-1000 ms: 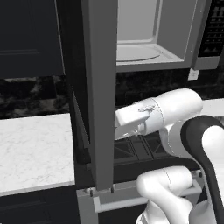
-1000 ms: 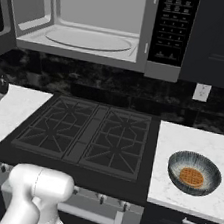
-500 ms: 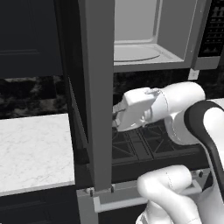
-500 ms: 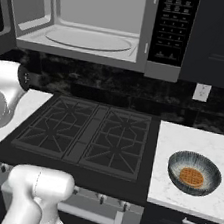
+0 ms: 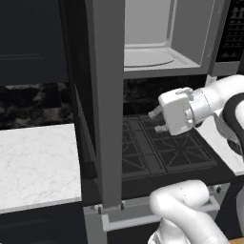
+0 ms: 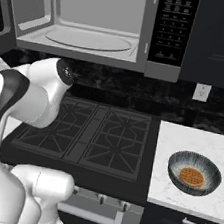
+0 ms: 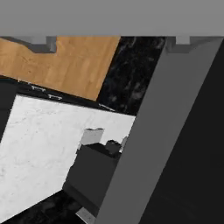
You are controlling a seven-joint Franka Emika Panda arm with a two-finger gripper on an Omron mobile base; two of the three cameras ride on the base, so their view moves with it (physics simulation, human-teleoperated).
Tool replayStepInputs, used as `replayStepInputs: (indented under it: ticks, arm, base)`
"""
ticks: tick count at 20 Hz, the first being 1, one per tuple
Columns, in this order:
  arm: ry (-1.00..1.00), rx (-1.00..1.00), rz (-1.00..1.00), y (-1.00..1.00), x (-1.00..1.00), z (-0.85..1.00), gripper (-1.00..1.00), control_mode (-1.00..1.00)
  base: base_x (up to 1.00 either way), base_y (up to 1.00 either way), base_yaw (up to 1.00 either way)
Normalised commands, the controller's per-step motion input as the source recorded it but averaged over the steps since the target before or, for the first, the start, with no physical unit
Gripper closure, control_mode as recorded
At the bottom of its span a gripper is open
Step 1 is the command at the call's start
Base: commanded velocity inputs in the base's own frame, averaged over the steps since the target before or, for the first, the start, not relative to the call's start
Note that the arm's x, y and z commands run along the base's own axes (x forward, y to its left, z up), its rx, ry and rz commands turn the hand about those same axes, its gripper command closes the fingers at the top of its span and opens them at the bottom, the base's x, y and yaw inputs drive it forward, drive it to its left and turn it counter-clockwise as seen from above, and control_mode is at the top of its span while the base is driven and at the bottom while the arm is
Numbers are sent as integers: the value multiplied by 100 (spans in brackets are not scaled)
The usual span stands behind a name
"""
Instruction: Open the microwave, place the bowl with waffle inside the microwave, then close the microwave door and turn it on.
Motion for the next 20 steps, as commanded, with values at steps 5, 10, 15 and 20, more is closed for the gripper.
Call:
replayStepInputs:
  ticks: [5, 10, 15, 20]
  arm:
    - [-3, -35, -11, -100, 79, -66, -100, -100]
    - [0, -55, -13, -100, 72, -56, -100, -100]
    - [0, -61, -19, -100, 61, -53, -100, -100]
    - [0, -50, -21, -92, 47, -79, -100, -100]
  base:
    - [0, 0, 0]
    - [0, 0, 0]
    - [0, 0, 0]
    - [0, 0, 0]
